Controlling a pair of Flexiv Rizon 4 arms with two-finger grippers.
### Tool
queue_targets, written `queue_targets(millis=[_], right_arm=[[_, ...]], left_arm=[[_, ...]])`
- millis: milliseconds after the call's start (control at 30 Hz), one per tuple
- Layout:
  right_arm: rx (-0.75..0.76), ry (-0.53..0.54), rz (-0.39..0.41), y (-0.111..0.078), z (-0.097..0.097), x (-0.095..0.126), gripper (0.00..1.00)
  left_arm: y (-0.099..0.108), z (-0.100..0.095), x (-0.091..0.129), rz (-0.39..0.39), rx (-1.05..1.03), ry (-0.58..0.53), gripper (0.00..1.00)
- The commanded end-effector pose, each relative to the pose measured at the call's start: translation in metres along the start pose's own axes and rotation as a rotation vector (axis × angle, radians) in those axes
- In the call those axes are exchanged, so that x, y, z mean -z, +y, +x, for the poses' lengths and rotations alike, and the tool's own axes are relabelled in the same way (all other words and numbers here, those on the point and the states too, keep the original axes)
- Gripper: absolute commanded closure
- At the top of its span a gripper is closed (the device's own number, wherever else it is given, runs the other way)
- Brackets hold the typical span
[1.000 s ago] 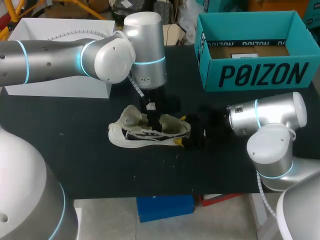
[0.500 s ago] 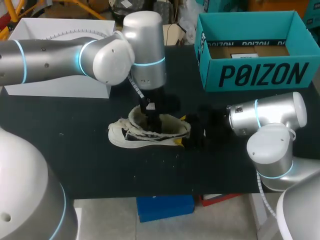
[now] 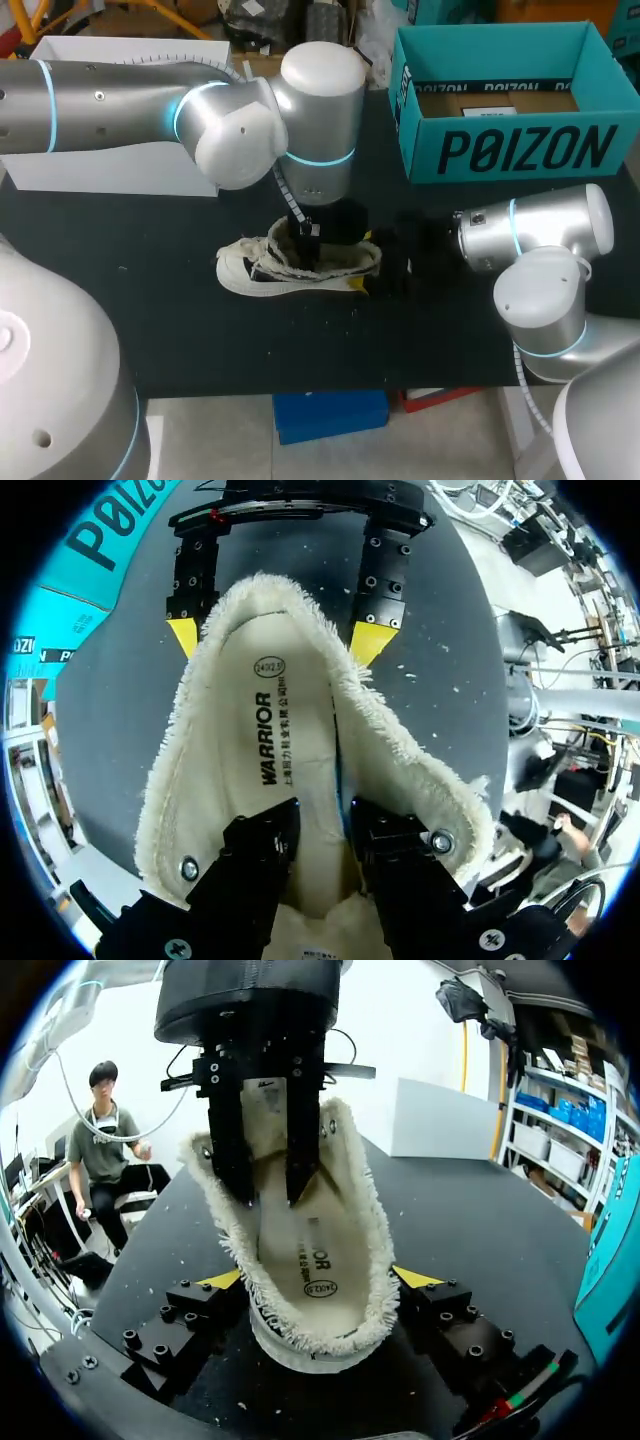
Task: Take the shoe out of the shoebox, open the shoe tongue, remove and reinsert the insole, then place the shoe into the shoebox
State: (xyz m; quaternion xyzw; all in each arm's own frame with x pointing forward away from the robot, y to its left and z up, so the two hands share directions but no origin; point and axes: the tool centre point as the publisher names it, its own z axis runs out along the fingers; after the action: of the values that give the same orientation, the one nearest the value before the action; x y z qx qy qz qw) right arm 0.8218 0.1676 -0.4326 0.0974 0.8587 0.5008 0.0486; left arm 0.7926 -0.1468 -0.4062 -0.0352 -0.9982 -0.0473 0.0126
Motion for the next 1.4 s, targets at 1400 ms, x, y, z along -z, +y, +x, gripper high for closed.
queue_targets(millis=[1400], right_arm=[[-0.002, -0.001, 0.002, -0.003, -0.002, -0.001, 1.0]], left_arm=[[0.014, -0.024, -0.025, -0.053, 0.141, -0.538, 0.78]])
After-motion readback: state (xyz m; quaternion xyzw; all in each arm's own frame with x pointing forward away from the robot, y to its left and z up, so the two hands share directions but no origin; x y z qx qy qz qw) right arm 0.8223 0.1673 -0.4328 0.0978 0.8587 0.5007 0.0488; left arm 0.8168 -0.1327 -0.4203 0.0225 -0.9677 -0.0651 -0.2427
